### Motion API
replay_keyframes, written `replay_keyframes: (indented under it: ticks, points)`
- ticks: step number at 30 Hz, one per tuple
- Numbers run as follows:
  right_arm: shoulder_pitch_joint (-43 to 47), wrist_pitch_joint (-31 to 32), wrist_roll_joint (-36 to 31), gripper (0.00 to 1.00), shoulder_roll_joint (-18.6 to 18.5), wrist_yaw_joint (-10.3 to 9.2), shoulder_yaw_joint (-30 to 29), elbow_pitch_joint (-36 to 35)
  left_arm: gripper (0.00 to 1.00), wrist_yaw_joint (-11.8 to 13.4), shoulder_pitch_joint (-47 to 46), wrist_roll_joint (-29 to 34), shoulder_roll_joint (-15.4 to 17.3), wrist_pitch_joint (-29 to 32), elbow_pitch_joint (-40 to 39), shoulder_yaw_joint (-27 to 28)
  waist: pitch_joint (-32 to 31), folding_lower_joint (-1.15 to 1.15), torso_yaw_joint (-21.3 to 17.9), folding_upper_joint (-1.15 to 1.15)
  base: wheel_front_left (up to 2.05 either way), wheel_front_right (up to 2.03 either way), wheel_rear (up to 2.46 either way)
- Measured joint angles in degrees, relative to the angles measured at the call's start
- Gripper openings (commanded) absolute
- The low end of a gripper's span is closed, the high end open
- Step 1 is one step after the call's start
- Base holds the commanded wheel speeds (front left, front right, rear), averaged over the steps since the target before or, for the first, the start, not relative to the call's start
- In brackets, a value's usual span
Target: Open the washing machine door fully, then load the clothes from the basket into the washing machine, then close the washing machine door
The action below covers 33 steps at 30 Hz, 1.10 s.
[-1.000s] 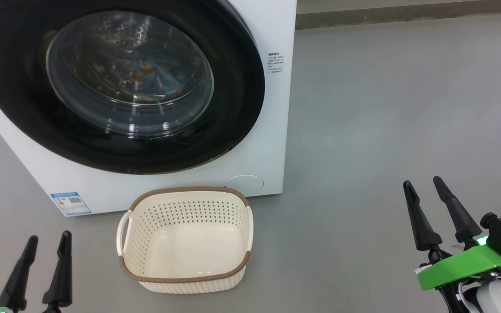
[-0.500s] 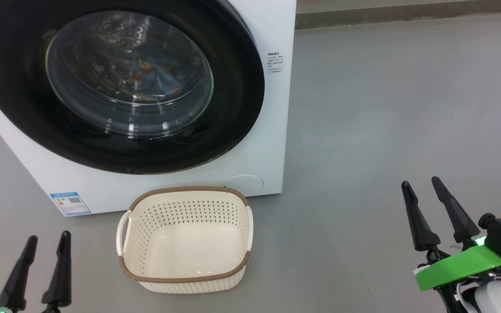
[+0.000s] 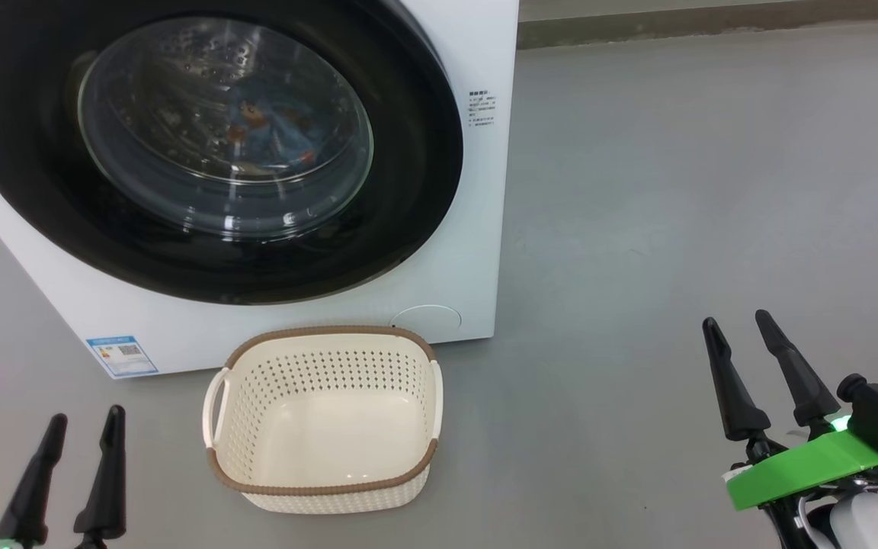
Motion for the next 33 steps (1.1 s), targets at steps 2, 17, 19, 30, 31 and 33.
replay_keyframes:
  ticks: [2,17,19,30,31,33]
  points:
    - [0.27,0.02,0.08,0.00,0.66,0.01,0.32,1.31,0.00,0.00,0.18,-0.05,-1.11,0.03,0.98,-0.32,0.00,0.00,0.00,0.00,0.00,0.00,0.00]
    - [2.89,1.62,4.98,0.00,2.87,0.01,0.07,3.81,0.00,0.00,1.40,-3.65,-5.20,1.62,2.92,-0.91,0.03,0.02,0.29,0.00,0.00,0.00,0.00]
    - [2.88,2.08,6.16,0.00,2.94,0.01,-0.07,3.81,0.00,0.00,1.38,-4.70,-5.30,2.12,2.96,-0.64,0.07,0.02,0.34,0.00,0.00,0.00,0.00]
    - [2.88,3.86,11.87,0.00,3.54,0.01,-1.70,3.83,0.00,0.00,1.20,-8.87,-6.98,3.66,3.36,0.48,0.13,0.01,0.63,0.00,0.00,0.00,0.00]
    - [2.88,4.05,12.21,0.00,3.64,0.01,-1.76,3.85,0.00,0.00,1.20,-9.27,-7.04,4.05,3.37,0.59,0.13,0.01,0.66,0.00,0.00,0.00,0.00]
    - [2.88,4.15,13.37,0.00,3.92,0.01,-1.92,3.86,0.00,0.00,1.19,-9.93,-7.14,4.15,3.39,0.79,0.14,0.00,0.71,0.00,0.00,0.00,0.00]
